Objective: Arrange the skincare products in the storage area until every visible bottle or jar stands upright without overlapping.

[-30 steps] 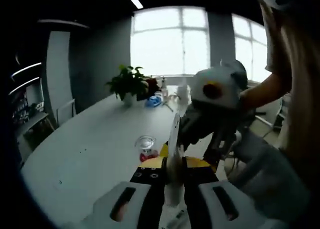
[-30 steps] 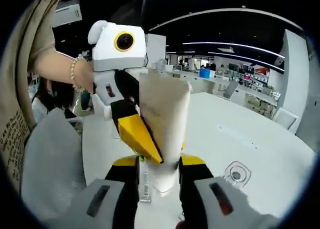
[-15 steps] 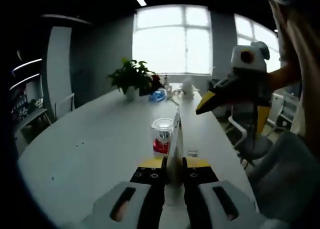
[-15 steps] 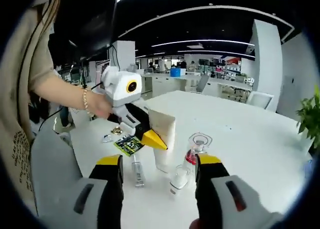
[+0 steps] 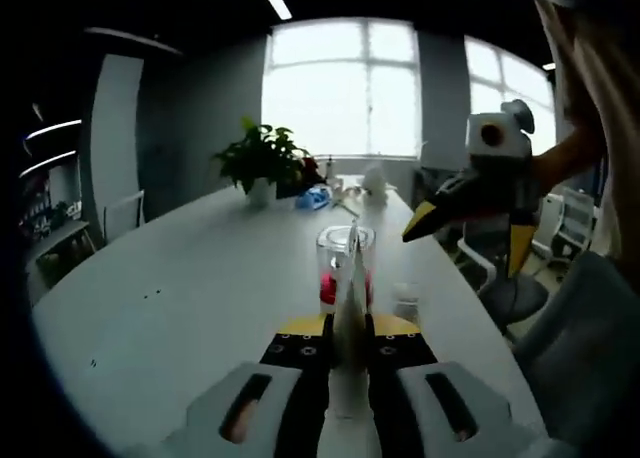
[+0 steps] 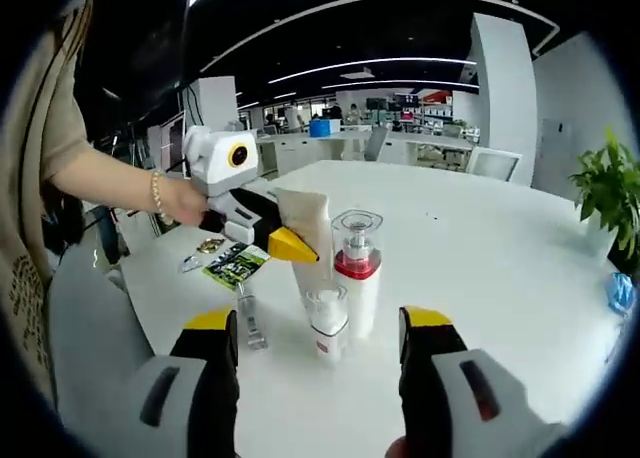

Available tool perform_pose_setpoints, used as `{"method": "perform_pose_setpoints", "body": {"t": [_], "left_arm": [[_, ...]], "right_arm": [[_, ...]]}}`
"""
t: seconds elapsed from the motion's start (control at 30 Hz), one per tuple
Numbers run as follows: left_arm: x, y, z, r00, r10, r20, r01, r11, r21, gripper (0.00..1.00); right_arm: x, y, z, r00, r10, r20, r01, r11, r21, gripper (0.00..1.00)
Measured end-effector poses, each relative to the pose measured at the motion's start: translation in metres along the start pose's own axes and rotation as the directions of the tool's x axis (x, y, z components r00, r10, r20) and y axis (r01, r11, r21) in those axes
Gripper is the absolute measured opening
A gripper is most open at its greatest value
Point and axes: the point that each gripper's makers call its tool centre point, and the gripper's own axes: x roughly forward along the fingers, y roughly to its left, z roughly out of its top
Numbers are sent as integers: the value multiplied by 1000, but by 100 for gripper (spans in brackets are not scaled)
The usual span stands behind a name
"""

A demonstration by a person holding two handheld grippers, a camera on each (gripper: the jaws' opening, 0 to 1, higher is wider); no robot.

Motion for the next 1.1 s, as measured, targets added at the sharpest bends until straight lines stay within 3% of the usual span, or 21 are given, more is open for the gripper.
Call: {"method": "perform_pose_setpoints", "body": {"t": [0.37, 0.5, 0.67, 0.97, 1.1], "left_arm": [[-1, 1, 1, 1000, -6, 11, 7, 999, -43, 11], [-5, 5, 10, 999, 5, 47, -2, 998, -64, 12], [-7, 5, 7, 1000, 9, 9, -9, 999, -49, 16], [-26, 1, 7, 998, 62, -18, -63, 995, -83, 33], [-46, 1, 4, 991, 128, -45, -134, 976, -169, 44]], "right_arm": [[0, -2, -3, 1000, -12, -8, 12, 1000, 0, 66], [0, -1, -3, 1000, -14, -11, 14, 1000, 1, 66], [0, 0, -4, 1000, -14, -16, 14, 1000, 1, 66], [-3, 5, -3, 1000, -13, -21, 13, 1000, -7, 67], [-5, 10, -5, 1000, -15, -25, 15, 1000, -6, 68]]}}
